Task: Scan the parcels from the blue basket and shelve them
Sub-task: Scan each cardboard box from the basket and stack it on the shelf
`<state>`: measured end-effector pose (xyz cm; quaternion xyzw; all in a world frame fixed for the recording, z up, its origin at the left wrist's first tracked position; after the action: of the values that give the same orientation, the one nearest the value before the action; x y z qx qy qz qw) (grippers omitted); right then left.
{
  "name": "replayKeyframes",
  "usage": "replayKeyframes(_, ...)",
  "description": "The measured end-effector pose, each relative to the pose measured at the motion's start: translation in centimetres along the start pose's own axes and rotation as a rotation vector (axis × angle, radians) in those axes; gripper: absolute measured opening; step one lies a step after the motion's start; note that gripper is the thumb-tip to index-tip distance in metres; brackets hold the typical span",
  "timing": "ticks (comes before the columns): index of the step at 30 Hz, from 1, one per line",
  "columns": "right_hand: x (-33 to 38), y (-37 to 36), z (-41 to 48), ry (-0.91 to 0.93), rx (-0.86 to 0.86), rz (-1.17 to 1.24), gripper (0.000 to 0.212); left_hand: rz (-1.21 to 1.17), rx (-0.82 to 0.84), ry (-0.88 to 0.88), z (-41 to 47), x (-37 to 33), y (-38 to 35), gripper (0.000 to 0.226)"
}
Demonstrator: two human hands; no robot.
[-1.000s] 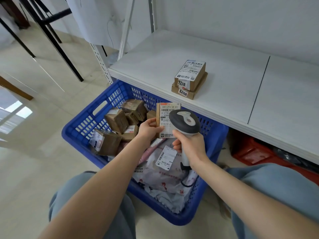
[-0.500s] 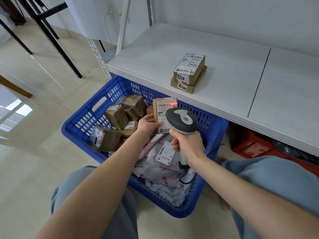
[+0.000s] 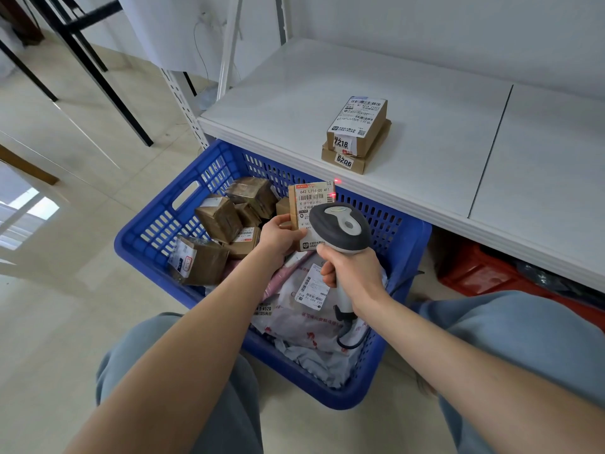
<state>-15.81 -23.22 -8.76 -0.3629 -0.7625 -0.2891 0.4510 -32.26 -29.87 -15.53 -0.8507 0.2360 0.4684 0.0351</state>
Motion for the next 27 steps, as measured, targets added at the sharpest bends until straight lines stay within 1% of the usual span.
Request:
replayKeyframes(9,0.04,-0.12,0.01,0.005,0.019,-0.005,0.022,0.031,0.012,-0.014,-0.01,0.06,-0.14,0.047)
replayKeyframes(23,-0.08,-0.21,0.53,0.003,0.027,0.007,0.025,0.037,0.014,-0.018,-0.01,0.02,-0.26,0.046)
replayKeyframes(27,-0.05,-0.46,0.6,-0.01,0.066,0.032,0.022,0.038,0.02,-0.021,-0.1,-0.14,-0.17,0.046)
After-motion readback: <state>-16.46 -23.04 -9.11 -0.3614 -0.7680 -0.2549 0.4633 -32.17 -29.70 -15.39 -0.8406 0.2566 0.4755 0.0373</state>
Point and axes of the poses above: each hand's wrist, its own z-axis towards the middle knuckle, its own y-axis out of the back of the hand, x = y × z, the point moved 9 cm from there along z, towards the middle knuckle, and after that the axes turned 8 degrees about -x, right-handed, at the moved point
